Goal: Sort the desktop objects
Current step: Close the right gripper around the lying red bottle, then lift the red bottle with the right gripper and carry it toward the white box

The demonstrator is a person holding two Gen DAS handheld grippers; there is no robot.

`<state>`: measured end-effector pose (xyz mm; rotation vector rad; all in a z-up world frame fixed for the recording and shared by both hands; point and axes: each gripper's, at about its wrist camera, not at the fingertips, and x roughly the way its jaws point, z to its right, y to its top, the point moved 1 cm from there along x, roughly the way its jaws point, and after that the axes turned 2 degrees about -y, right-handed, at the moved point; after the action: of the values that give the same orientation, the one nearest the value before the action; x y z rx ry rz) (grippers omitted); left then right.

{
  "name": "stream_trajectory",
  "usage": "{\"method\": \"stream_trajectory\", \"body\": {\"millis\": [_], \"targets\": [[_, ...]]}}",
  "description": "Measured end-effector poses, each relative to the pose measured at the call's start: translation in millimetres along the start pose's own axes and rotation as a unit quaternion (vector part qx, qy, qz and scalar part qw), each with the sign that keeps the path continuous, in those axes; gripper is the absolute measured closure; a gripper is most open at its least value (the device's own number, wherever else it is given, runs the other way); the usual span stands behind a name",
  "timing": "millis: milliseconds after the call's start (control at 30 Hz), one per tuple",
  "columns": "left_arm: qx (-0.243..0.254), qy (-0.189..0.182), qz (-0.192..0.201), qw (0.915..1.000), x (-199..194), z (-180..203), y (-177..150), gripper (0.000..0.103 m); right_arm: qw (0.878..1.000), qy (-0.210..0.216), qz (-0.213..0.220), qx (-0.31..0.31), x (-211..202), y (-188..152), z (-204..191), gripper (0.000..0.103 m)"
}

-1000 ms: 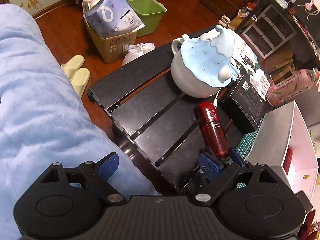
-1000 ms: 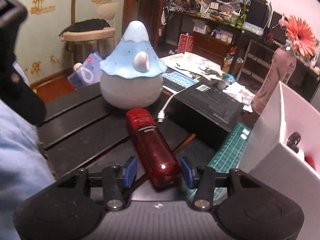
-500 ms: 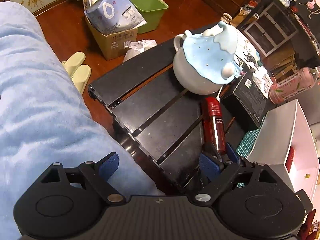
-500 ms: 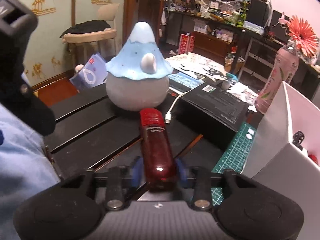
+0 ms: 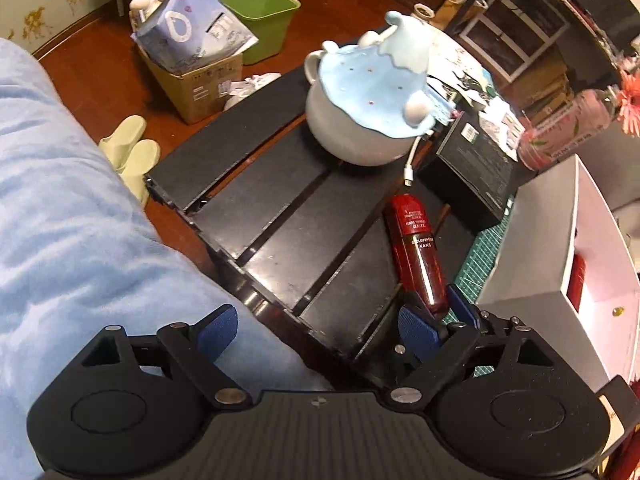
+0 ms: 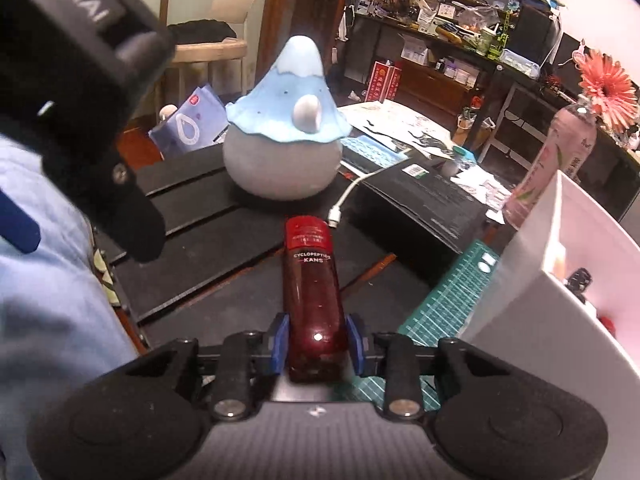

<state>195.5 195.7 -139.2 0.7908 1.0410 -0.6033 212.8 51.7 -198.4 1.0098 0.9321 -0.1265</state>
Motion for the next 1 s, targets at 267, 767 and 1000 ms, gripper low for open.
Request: {"method": "stream_trajectory", "body": {"millis": [267,767,1000], "targets": [[0.006,-0.001,-0.002,1.0,0,2,-2,0.015,1.0,-0.012,0.004,0.026,-24,-17,23,0.074],[0.043,-0.004,-0.015,0.999,4,18,-10,0.015,0.998,0.008,-0.016,0.068,-48,-66,47,0.074],[0.052,-0.005,-0.019,0.9985,5,23,-12,0.015,0.996,0.026,-0.018,0.078,-54,-69,51,0.074]]}}
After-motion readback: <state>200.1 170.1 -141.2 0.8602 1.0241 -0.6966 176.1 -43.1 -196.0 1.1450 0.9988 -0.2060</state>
